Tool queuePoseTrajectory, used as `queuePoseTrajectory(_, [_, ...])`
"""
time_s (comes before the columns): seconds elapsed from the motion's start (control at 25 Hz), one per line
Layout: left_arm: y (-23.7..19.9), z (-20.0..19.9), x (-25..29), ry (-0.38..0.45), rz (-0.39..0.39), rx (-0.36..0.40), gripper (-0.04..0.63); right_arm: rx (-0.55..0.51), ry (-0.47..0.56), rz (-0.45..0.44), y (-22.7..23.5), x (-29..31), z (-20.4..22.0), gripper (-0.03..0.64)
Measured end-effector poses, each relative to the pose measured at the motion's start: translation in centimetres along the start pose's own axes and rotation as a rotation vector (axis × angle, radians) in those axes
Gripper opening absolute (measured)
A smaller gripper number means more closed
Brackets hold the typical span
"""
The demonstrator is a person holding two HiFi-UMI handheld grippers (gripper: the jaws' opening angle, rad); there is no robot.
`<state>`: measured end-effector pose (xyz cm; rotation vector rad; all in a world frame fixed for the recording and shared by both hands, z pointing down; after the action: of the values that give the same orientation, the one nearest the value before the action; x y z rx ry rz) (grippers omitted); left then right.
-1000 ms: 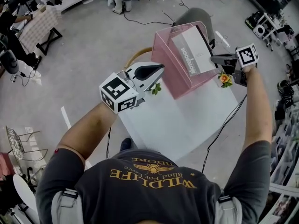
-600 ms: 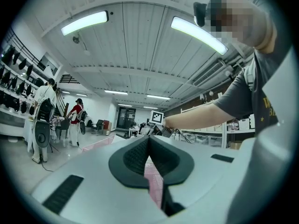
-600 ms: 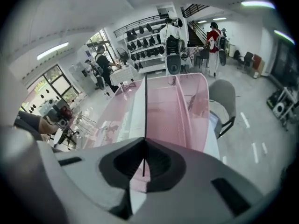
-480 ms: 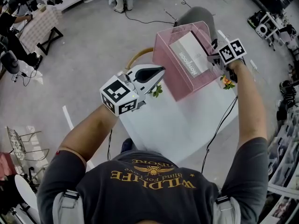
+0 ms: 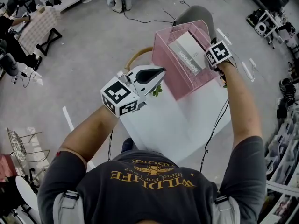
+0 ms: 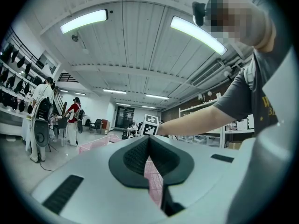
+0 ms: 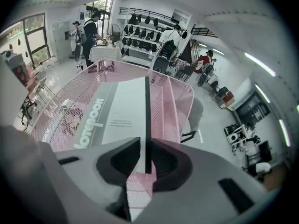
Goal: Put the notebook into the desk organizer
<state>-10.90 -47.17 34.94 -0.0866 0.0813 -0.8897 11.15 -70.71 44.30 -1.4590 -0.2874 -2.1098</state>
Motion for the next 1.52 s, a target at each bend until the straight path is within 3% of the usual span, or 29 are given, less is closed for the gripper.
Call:
queuePoseTrajectory(0.2, [0.4,0.0,-0.3,-0.003,0.001,0.006,0.0,-0.015,0.015,0.11,0.6,-0.8,0.1,0.1])
queuePoseTrajectory(0.44, [0.8,-0.6,-0.8,0.004,0.002,0.019,0.002,0.023,0.177,0.134,0.5,-4.5,-0.6,0.106])
queuePoseTrajectory(0.68, [2.0,-1.6,-1.1,0.017,0.014,0.028,0.0,0.094,0.299,0.139,-0.1,-8.3,1.3,0.106])
queuePoseTrajectory(0.92, [3.7,-2.8,-1.1,0.032,0.024,0.015,0.0,0.233,0.54,0.057,-1.8,-13.4,3.7,0.106])
queuePoseTrajectory(1.2, [5.2,-4.3,-2.7,0.048,0.011,0.006,0.002,0.235,0.799,0.017,-6.7,-21.4,7.5,0.101])
queuePoseTrajectory(1.52, [7.8,-5.6,-5.6,0.082,0.022,0.017,0.002,0.235,1.044,0.022,-14.6,-28.2,13.5,0.021])
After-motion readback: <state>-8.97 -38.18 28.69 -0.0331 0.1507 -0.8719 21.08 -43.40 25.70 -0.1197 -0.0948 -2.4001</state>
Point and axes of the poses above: the fingertips, and each gripper's own axes: x forward along the fingers, y to its right, z out of its underside, the point moved 4 cm from there along -x, backward along the fingers, and after that the axes turned 11 degrees about -z, right-handed, at the moved point
